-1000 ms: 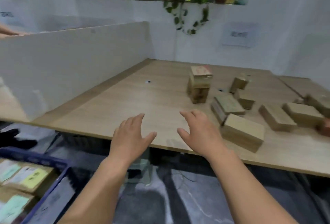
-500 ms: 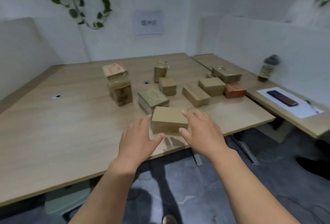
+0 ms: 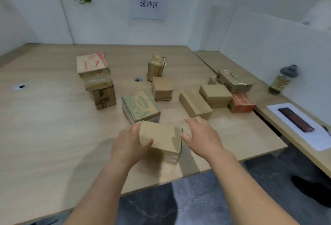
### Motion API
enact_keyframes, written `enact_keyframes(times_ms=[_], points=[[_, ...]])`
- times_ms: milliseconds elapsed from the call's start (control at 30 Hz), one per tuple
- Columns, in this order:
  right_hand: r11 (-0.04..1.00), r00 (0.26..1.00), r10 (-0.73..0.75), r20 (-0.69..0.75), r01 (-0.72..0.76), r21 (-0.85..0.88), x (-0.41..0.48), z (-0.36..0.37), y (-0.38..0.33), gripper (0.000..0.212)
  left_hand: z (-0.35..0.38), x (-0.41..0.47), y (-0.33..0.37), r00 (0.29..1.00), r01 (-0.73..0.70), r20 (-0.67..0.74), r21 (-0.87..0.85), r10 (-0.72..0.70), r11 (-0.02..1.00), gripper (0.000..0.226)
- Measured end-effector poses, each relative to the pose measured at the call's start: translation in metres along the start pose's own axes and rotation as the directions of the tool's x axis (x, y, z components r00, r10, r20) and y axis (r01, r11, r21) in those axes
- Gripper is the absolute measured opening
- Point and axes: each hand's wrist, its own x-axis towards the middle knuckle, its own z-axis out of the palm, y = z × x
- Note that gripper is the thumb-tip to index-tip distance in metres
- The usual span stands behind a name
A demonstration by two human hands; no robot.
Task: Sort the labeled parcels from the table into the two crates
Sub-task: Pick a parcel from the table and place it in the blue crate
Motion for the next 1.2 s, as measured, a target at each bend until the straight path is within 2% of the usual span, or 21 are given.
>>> enact_keyframes(times_ms=[267, 400, 567, 700, 767, 833, 867, 967, 1033, 1100, 1167, 1200], points=[[0.984, 0.961, 0.18, 0.211, -0.18, -0.018, 0.058, 0.053, 0.017, 0.044, 0.031, 0.03, -0.024, 0.949, 0.246, 0.205, -0.005, -0.24, 0.969, 0.077], [0.953, 0.936, 0.197, 0.292, -0.253, 0.168, 0.075, 0.066, 0.021, 0.035, 0.039, 0.034, -0.023, 0.934, 0.302, 0.232, -0.097, -0.273, 0.949, 0.069], [0.902, 0.944, 0.198, 0.264, -0.281, 0.328, 0.093, 0.055, 0.027, 0.034, 0.037, 0.032, -0.008, 0.935, 0.325, 0.214, -0.199, -0.283, 0.925, 0.079], [0.808, 0.961, 0.193, 0.198, -0.27, 0.523, 0.104, 0.04, 0.032, 0.031, 0.038, 0.028, 0.001, 0.948, 0.308, 0.195, -0.364, -0.252, 0.879, 0.09], [0.76, 0.973, 0.185, 0.14, -0.232, 0.607, 0.106, 0.033, 0.034, 0.03, 0.037, 0.028, 0.011, 0.961, 0.274, 0.152, -0.449, -0.229, 0.851, 0.077], [0.73, 0.979, 0.173, 0.111, -0.203, 0.653, 0.107, 0.027, 0.037, 0.018, 0.035, 0.031, 0.021, 0.967, 0.246, 0.085, -0.538, -0.238, 0.806, 0.051], [0.711, 0.98, 0.163, 0.119, -0.2, 0.675, 0.109, 0.025, 0.04, 0.024, 0.033, 0.033, 0.026, 0.964, 0.246, 0.065, -0.581, -0.257, 0.776, 0.043], [0.604, 0.979, 0.092, 0.183, -0.201, 0.771, 0.116, 0.018, 0.049, 0.078, 0.026, 0.04, 0.039, 0.938, 0.289, 0.071, -0.702, -0.34, 0.65, 0.045], [0.544, 0.978, 0.036, 0.207, -0.193, 0.817, 0.119, 0.013, 0.051, 0.084, 0.021, 0.042, 0.048, 0.923, 0.293, 0.071, -0.768, -0.379, 0.569, 0.039], [0.505, 0.98, -0.007, 0.197, -0.166, 0.847, 0.123, 0.011, 0.053, 0.067, 0.019, 0.044, 0.054, 0.915, 0.282, 0.052, -0.793, -0.4, 0.54, 0.041], [0.491, 0.984, -0.036, 0.175, -0.135, 0.861, 0.126, 0.006, 0.053, 0.035, 0.016, 0.043, 0.057, 0.916, 0.261, 0.03, -0.802, -0.399, 0.538, 0.06], [0.483, 0.985, -0.042, 0.169, -0.129, 0.866, 0.127, 0.003, 0.053, 0.027, 0.015, 0.042, 0.057, 0.915, 0.25, 0.014, -0.803, -0.402, 0.541, 0.07]])
